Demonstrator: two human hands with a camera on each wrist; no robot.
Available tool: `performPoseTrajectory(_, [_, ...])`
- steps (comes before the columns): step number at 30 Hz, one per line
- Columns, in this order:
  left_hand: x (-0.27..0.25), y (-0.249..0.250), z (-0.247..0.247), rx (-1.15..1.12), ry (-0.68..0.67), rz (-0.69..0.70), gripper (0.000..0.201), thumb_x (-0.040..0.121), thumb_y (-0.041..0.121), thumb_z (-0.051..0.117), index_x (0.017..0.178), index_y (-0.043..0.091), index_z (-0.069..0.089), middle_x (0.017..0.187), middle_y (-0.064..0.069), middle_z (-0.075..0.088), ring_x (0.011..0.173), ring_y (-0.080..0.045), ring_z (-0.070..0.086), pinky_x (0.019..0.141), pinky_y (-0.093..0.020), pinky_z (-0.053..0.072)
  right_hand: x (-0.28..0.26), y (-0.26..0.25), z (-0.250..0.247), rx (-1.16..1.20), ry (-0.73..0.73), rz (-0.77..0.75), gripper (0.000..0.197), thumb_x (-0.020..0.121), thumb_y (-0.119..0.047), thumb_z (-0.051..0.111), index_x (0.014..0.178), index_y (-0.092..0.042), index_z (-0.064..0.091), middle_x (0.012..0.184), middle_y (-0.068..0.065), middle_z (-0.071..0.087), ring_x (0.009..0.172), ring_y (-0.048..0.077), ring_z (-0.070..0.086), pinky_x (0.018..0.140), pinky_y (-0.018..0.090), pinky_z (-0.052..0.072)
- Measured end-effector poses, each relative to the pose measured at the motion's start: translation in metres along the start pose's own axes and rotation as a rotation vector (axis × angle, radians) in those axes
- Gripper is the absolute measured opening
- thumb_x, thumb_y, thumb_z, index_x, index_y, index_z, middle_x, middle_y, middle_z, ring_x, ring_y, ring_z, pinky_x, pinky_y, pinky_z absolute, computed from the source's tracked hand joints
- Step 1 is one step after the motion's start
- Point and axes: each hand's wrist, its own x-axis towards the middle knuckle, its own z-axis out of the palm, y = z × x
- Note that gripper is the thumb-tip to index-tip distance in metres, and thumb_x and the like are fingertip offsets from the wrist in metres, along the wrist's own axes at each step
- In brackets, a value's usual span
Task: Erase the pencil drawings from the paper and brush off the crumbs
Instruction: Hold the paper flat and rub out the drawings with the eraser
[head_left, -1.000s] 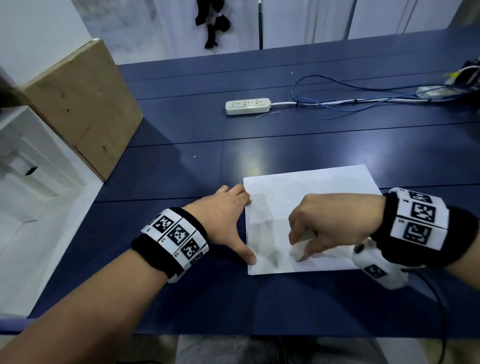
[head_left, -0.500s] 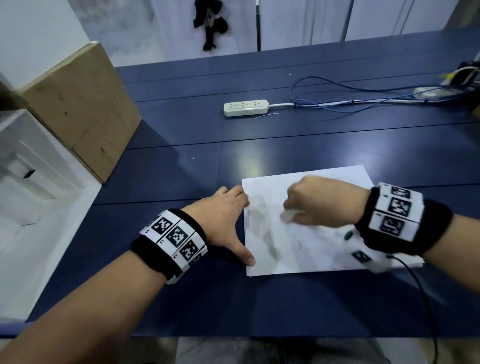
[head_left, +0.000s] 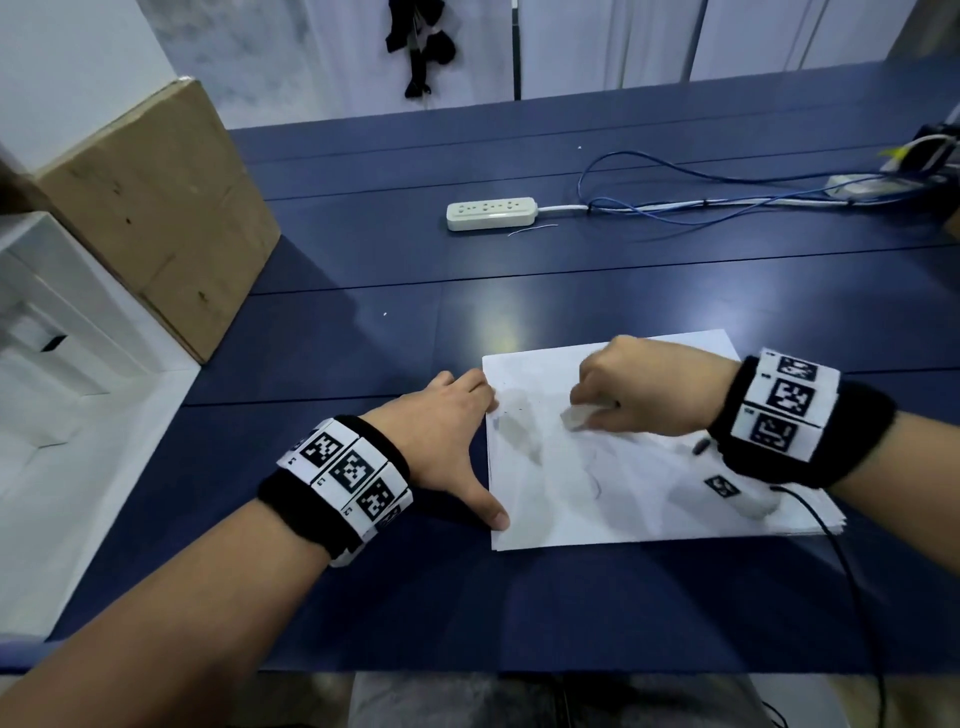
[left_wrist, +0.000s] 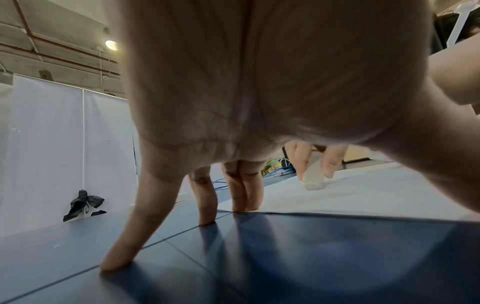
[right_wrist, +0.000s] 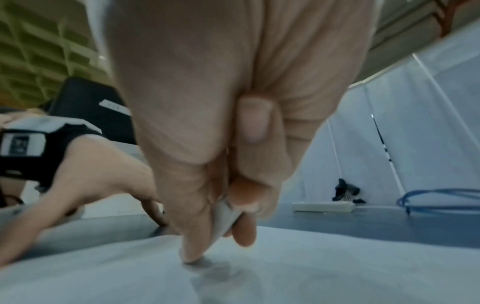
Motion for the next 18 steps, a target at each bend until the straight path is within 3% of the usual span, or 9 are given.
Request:
performPoseTrajectory(1, [0.000, 0.000, 0.000, -0.003, -0.001, -0.001, 0.124, 0.035, 0.088, 0.071, 0.134, 0.020, 0.042, 0.108, 0.020, 0.029, 0.103, -0.010, 0.035, 0.089, -0.039, 0.051, 0.000, 0.002, 0.002, -0.016, 0.032, 0.028, 0.033, 0.095, -0.043, 0.051, 0.079, -0.016, 0.063, 0.080, 0.002, 0.062, 0.075, 0.024, 0.056, 0.066, 0.036, 0.047])
performPoseTrajectory(3, [0.000, 0.000, -0.001, -0.006, -0.001, -0.004, 0.124, 0.035, 0.087, 0.072, 0.134, 0.020, 0.042, 0.108, 0.020, 0.029, 0.102, -0.010, 0.035, 0.089, -0.039, 0.051, -0.008, -0.004, 0.003, 0.029, 0.047, -0.059, 0.029, 0.093, -0.040, 0.053, 0.080, -0.017, 0.064, 0.081, 0.000, 0.062, 0.073, 0.021, 0.055, 0.065, 0.031, 0.044])
performPoseTrajectory(5, [0.000, 0.000, 0.000, -0.009, 0.000, -0.004, 0.123, 0.035, 0.086, 0.073, 0.133, 0.020, 0.042, 0.108, 0.020, 0.030, 0.101, -0.010, 0.034, 0.089, -0.038, 0.051, -0.022, -0.020, 0.001, 0.137, -0.080, -0.202, 0.019, 0.089, -0.038, 0.060, 0.087, -0.020, 0.067, 0.084, -0.005, 0.062, 0.068, 0.008, 0.049, 0.064, 0.019, 0.038])
performPoseTrajectory(8, [0.001, 0.000, 0.000, -0.006, -0.003, 0.000, 0.122, 0.035, 0.086, 0.074, 0.133, 0.020, 0.042, 0.107, 0.020, 0.029, 0.101, -0.011, 0.034, 0.089, -0.036, 0.050, -0.029, -0.029, 0.001, 0.227, -0.228, -0.227, 0.017, 0.088, -0.039, 0.064, 0.095, -0.025, 0.069, 0.084, -0.009, 0.057, 0.066, -0.003, 0.046, 0.062, 0.012, 0.035])
performPoseTrajectory(10, [0.000, 0.001, -0.001, -0.006, -0.005, -0.001, 0.123, 0.035, 0.087, 0.073, 0.134, 0.020, 0.041, 0.108, 0.020, 0.029, 0.102, -0.011, 0.034, 0.089, -0.037, 0.051, -0.017, -0.017, 0.001, 0.150, -0.135, -0.164, 0.019, 0.088, -0.040, 0.062, 0.089, -0.022, 0.068, 0.081, -0.008, 0.062, 0.069, 0.003, 0.052, 0.065, 0.018, 0.042])
performPoseTrajectory(12, [0.000, 0.001, -0.001, -0.005, -0.005, -0.001, 0.124, 0.035, 0.087, 0.073, 0.135, 0.020, 0.041, 0.111, 0.020, 0.030, 0.104, -0.010, 0.035, 0.090, -0.038, 0.051, -0.004, 0.000, -0.001, 0.031, -0.036, -0.036, 0.028, 0.091, -0.042, 0.057, 0.078, -0.018, 0.063, 0.077, -0.001, 0.064, 0.073, 0.020, 0.057, 0.066, 0.034, 0.047])
performPoseTrajectory(14, [-0.001, 0.002, -0.001, -0.012, -0.003, -0.002, 0.125, 0.036, 0.086, 0.073, 0.136, 0.020, 0.040, 0.115, 0.019, 0.033, 0.105, -0.010, 0.035, 0.091, -0.037, 0.050, 0.000, 0.011, 0.002, 0.018, 0.022, 0.021, 0.032, 0.092, -0.042, 0.056, 0.074, -0.016, 0.061, 0.075, 0.002, 0.062, 0.071, 0.023, 0.055, 0.062, 0.037, 0.047])
performPoseTrajectory(16, [-0.001, 0.001, -0.002, -0.017, 0.000, -0.005, 0.125, 0.036, 0.086, 0.074, 0.136, 0.020, 0.040, 0.116, 0.019, 0.033, 0.105, -0.010, 0.035, 0.089, -0.035, 0.050, -0.008, 0.001, 0.001, 0.096, 0.034, -0.084, 0.026, 0.091, -0.040, 0.060, 0.080, -0.018, 0.066, 0.079, -0.002, 0.063, 0.066, 0.014, 0.050, 0.062, 0.025, 0.043])
performPoseTrajectory(18, [-0.001, 0.001, -0.001, -0.017, 0.002, -0.003, 0.124, 0.036, 0.085, 0.075, 0.135, 0.020, 0.040, 0.113, 0.019, 0.032, 0.104, -0.010, 0.035, 0.088, -0.034, 0.049, -0.022, -0.017, 0.001, 0.228, -0.100, -0.201, 0.019, 0.088, -0.039, 0.065, 0.093, -0.021, 0.072, 0.086, -0.007, 0.063, 0.065, 0.003, 0.046, 0.062, 0.010, 0.034])
